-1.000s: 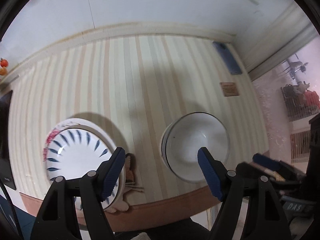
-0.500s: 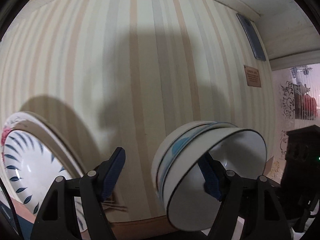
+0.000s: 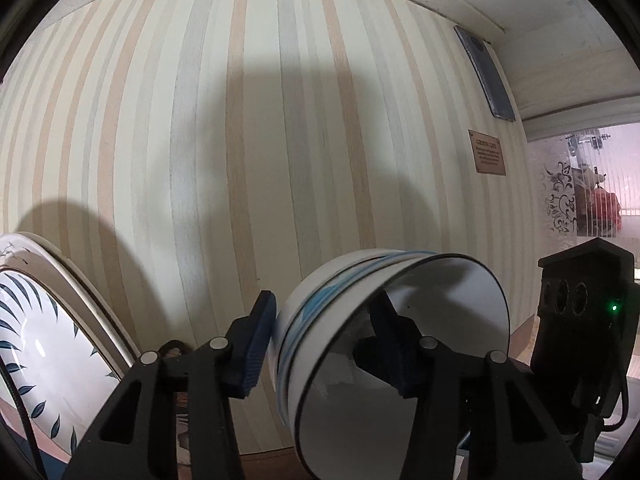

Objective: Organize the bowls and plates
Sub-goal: 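Regrip the bowl stack rim with both grippers and lift it, then carry the bowl stack over the plate stack and lower it onto the plates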

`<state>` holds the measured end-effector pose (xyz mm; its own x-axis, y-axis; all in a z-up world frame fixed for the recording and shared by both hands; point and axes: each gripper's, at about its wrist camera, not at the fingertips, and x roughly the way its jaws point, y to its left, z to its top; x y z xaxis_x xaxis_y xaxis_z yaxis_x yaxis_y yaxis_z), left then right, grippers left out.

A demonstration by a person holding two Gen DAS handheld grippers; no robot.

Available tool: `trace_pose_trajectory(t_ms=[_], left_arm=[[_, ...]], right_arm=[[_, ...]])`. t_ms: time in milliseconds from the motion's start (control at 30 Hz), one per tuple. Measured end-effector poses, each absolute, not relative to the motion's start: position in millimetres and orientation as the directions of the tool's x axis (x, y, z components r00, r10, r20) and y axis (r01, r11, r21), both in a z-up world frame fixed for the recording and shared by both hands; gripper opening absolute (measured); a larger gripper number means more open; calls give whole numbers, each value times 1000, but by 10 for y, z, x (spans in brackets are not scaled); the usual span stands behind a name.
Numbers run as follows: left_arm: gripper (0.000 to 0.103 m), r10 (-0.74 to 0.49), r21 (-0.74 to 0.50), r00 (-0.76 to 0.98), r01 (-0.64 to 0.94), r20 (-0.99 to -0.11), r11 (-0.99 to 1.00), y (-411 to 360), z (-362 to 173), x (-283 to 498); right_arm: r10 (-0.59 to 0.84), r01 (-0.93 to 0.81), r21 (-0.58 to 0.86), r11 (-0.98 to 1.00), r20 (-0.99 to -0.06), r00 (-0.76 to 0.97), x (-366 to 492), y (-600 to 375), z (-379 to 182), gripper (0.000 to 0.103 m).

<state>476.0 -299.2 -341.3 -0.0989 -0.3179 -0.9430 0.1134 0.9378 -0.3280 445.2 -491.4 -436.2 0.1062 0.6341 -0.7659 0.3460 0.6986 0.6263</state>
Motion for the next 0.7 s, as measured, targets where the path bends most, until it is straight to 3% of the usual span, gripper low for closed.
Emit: trace_pose_trajectory(t_ms=[700], left_arm=[[44,-285,-289,-73,48,-956,956,-2857,-3252,4720]], right_arm=[[660,357,640,681,-747,80,4449,-4791,-4251,64]])
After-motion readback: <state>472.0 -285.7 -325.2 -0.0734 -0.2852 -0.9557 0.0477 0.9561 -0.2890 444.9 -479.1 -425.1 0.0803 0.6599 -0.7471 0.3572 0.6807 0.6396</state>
